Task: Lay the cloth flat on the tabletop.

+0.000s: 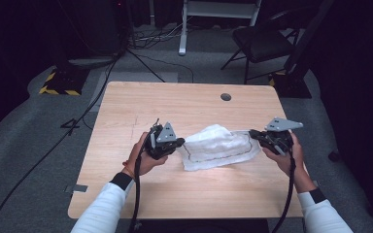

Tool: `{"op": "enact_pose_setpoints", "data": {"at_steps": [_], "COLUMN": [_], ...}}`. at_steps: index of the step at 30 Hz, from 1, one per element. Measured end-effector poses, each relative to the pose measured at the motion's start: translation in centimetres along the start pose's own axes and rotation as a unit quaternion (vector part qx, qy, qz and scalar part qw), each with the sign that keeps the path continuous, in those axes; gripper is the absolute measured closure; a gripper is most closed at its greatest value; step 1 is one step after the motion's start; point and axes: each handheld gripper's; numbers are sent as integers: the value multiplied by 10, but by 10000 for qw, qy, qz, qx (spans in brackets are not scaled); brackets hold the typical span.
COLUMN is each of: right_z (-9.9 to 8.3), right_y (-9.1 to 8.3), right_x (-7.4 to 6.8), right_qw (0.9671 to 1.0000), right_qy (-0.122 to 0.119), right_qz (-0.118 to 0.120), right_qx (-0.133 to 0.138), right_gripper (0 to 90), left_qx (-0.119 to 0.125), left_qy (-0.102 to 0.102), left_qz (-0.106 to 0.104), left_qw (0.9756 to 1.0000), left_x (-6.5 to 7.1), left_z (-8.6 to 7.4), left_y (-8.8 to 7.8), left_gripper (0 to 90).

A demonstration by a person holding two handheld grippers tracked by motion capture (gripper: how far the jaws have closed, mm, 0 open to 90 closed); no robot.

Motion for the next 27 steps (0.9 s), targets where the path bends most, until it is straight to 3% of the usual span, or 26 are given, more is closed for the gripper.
{"op": "enact_pose_setpoints", "data": {"at_steps": [2, 3, 4, 5, 7, 8, 9, 10, 11, 14, 15, 17, 19, 20, 21, 22, 23, 25, 26, 27], "right_z": [-12, -20, -30, -41, -64, -73, -73, -81, -91, -92, -92, -88, -82, -78, -69, -69, -58, -46, -39, -39], "right_y": [-7, -9, -9, -9, -8, -6, -6, -5, -5, -8, -8, -9, -9, -9, -7, -7, -3, 5, 11, 11], "right_x": [4, 6, 7, 8, 7, 4, 4, 0, -8, -10, -10, -8, -6, -5, -3, -3, -4, -6, -8, -8], "right_qw": [9999, 9996, 9991, 9981, 9948, 9927, 9927, 9909, 9878, 9869, 9869, 9881, 9902, 9910, 9934, 9934, 9953, 9964, 9967, 9967], "right_qy": [152, 223, 270, 348, 596, 614, 614, 517, 383, 363, 363, 357, 357, 363, 382, 382, 280, 245, 219, 219], "right_qz": [2, 15, 44, 108, 368, 473, 473, 532, 554, 520, 520, 478, 436, 422, 406, 406, 373, 361, 415, 415], "right_qx": [-81, -181, -326, -495, -733, -920, -920, -1126, -1402, -1483, -1483, -1420, -1280, -1214, -1005, -1005, -843, -726, -667, -667], "right_gripper": [886, 886, 886, 885, 883, 878, 878, 861, 783, 711, 711, 598, 568, 537, 499, 499, 476, 463, 463, 463], "left_qx": [-79, -229, -229, -352, -617, -801, -801, -971, -1130, -1136, -1099, -1051, -896, -853, -627, -627, -508, -271, -271, -284], "left_qy": [-7, -167, -167, -381, -431, -451, -451, -370, -293, -279, -308, -415, -509, -581, -725, -725, -819, -942, -942, -934], "left_qz": [3, -111, -111, -392, -686, -909, -909, -984, -1146, -1194, -1199, -1123, -1134, -1016, -860, -860, -718, -311, -311, -150], "left_qw": [10000, 9995, 9995, 9979, 9948, 9916, 9916, 9897, 9865, 9859, 9862, 9872, 9882, 9895, 9917, 9917, 9928, 9947, 9947, 9951], "left_x": [2, 4, 4, 7, 15, 20, 20, 25, 34, 38, 39, 39, 37, 36, 32, 32, 29, 14, 14, 9], "left_z": [-5, -20, -20, -38, -51, -54, -54, -57, -59, -58, -58, -58, -60, -60, -61, -61, -61, -58, -58, -56], "left_y": [0, 3, 3, 10, 19, 24, 24, 28, 34, 35, 35, 31, 25, 22, 15, 15, 12, 10, 10, 12], "left_gripper": [883, 883, 883, 883, 882, 882, 880, 880, 873, 815, 815, 749, 713, 673, 576, 521, 459, 397, 358, 358]}}
Point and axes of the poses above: each handheld gripper's, and its own axes: y roughly forward along the jaws, z roughly out of its top, x roughly to its right, and after that the axes turned 13 degrees about -z, right-handed
